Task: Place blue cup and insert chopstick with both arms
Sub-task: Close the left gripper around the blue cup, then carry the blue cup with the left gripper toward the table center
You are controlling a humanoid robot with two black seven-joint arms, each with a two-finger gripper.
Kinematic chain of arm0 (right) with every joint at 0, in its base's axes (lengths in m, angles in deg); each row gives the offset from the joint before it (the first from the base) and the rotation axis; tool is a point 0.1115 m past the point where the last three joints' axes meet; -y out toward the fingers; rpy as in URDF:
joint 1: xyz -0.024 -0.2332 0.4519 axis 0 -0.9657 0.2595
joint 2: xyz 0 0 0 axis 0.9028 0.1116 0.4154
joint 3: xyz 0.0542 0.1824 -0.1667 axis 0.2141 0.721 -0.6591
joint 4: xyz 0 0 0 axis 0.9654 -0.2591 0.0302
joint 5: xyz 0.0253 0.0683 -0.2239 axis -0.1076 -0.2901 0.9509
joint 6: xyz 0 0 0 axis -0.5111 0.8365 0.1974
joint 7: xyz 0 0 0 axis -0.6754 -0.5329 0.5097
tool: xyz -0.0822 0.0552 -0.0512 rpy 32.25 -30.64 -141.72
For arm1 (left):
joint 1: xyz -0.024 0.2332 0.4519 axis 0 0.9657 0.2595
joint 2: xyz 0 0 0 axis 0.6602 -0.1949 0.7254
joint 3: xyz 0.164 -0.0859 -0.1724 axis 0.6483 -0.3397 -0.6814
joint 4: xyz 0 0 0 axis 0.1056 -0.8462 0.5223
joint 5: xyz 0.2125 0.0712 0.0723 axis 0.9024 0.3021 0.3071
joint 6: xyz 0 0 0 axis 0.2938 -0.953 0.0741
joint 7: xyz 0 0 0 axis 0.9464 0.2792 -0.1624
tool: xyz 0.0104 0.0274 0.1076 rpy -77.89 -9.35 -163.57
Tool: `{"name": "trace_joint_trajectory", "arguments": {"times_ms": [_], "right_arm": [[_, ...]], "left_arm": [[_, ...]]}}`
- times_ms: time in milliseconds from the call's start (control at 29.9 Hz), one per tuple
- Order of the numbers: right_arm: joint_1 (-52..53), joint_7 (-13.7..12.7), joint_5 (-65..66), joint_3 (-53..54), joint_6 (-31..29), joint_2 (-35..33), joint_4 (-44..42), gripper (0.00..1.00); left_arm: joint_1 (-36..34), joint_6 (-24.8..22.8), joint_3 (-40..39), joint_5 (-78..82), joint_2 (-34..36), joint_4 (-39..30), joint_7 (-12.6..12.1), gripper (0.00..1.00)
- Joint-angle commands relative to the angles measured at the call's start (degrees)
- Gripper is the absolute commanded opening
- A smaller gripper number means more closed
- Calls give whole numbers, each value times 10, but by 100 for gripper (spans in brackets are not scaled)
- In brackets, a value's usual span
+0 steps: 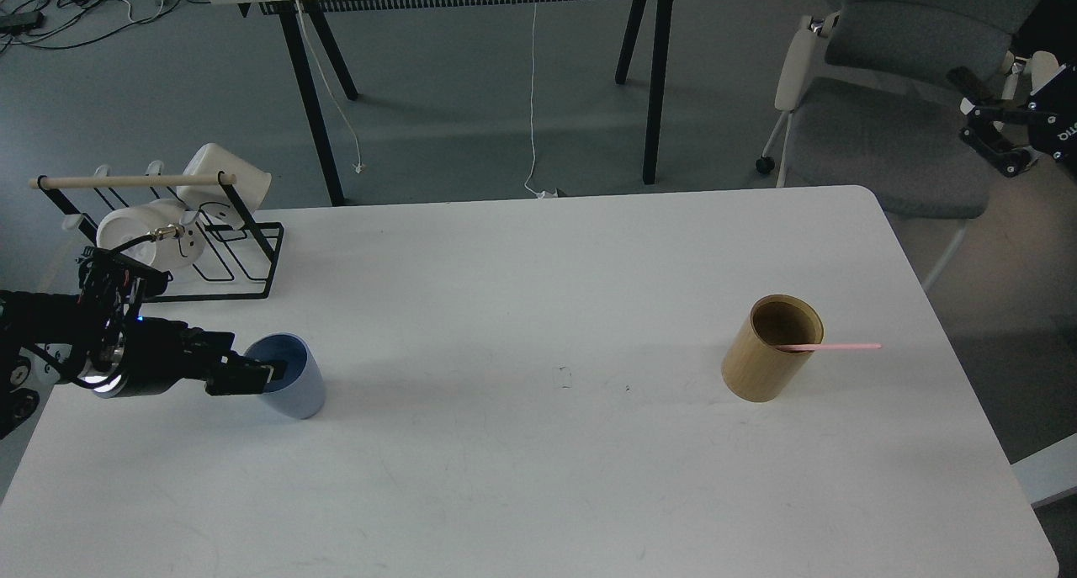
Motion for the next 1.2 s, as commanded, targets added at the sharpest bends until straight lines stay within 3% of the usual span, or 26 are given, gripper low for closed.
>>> {"name": "trace_joint_trajectory", "arguments": {"times_ms": [0,100,234,335,401,468,903,1071,1171], "right_arm": [[0,0,0,0,0,0,0,99],[-1,0,0,0,0,0,0,99],[-2,0,0,0,0,0,0,99],[-3,0,0,0,0,0,0,99],[-5,0,0,0,0,0,0,99],[-5,0,0,0,0,0,0,99],[-9,0,0,0,0,0,-1,99],[-9,0,0,1,0,0,-21,99],[-9,3,-1,2,0,0,-42,99]], "left_arm": [[0,3,0,0,-4,11,0,70],[-1,13,0,0,-7,15,0,53],[-2,16,0,-1,-9,16,0,52],[-2,16,0,-1,-10,18,0,42],[-3,17,0,0,-10,18,0,28],[-4,18,0,0,-10,18,0,2],[-5,44,-1,0,-5,3,0,0],[-6,47,-27,0,25,-102,0,0],[-19,23,-45,6,-13,-118,0,0]]}}
